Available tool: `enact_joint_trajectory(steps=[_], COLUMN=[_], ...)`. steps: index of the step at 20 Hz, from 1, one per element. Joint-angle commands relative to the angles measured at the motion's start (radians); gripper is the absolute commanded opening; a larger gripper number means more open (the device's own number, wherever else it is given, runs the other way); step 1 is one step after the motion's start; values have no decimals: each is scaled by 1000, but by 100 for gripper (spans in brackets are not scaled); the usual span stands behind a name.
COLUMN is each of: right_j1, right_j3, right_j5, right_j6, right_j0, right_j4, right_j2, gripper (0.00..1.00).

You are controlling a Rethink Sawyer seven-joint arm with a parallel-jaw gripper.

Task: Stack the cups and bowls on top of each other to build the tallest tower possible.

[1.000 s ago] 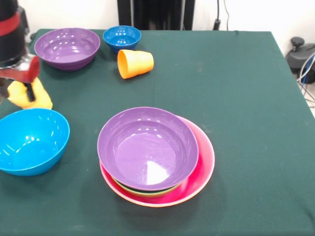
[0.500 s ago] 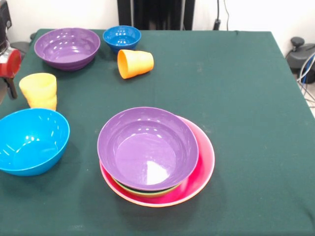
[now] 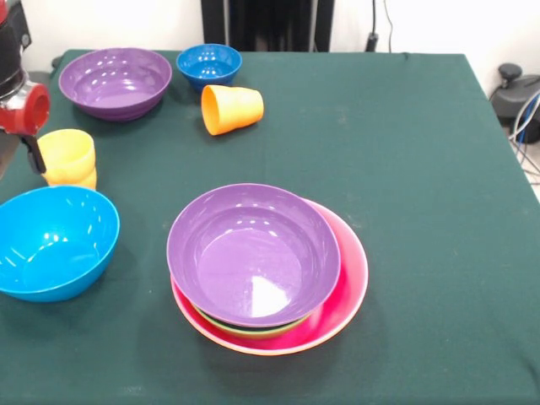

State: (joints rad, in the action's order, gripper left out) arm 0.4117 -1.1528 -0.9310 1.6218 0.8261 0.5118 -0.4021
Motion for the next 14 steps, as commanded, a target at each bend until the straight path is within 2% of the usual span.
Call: enact_joint_trajectory(steps=[1, 11, 14], right_j1=[-10, 6, -4], right_j3=[-23, -53, -86], right_j5=[-116, -81, -43], right_j6=[-141, -174, -174], right_j0=[-65, -58, -40], right_j4=[-1, 7, -11], right_j2=[-34, -34, -57], gripper=[100, 100, 100])
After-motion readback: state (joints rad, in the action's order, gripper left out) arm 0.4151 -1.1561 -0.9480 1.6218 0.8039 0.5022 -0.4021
